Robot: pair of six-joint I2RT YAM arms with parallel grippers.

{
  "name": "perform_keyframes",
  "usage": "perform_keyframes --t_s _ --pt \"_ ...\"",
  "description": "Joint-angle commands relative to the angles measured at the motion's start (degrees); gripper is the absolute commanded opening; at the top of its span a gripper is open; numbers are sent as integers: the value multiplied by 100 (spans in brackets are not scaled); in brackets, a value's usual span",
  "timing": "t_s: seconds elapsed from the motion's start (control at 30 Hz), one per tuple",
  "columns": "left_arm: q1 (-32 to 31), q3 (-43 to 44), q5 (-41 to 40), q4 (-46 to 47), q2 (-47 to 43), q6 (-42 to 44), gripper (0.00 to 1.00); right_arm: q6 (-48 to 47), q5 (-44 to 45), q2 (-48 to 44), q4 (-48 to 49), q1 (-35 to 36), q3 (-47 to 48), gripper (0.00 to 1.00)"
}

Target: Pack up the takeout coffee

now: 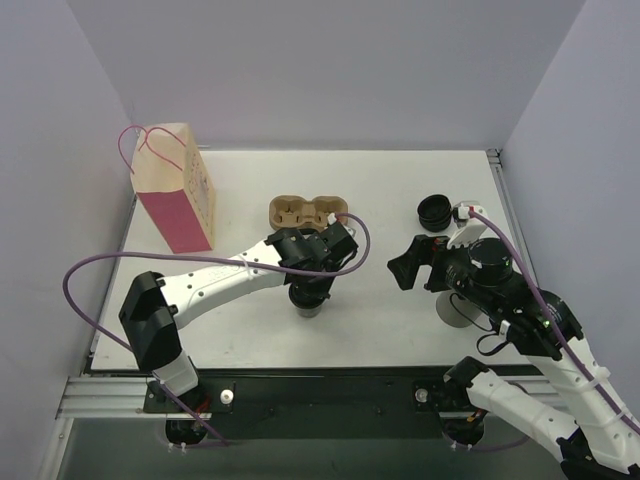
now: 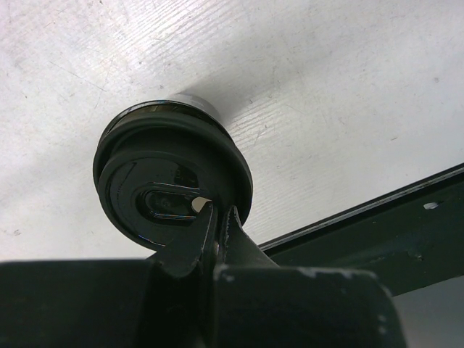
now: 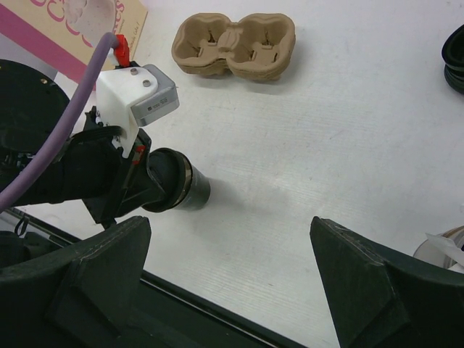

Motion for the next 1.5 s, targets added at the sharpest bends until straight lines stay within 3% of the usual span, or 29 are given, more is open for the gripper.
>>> perform_keyframes --t_s 0.0,0.17,0.4,0.8,1.47 --pt "-19 288 43 -75 62 35 0 -100 159 -206 -11 14 143 99" --pt "-28 270 -19 -110 150 -9 0 -91 151 -232 -29 14 143 99" --pt "-28 446 -150 -251 326 18 9 -91 142 -232 -47 14 152 99" --pt "-160 903 -528 -787 423 -61 6 -153 142 -215 -55 14 152 99" --pt "-169 578 -335 -541 581 -105 10 -144 107 -285 -108 22 258 99"
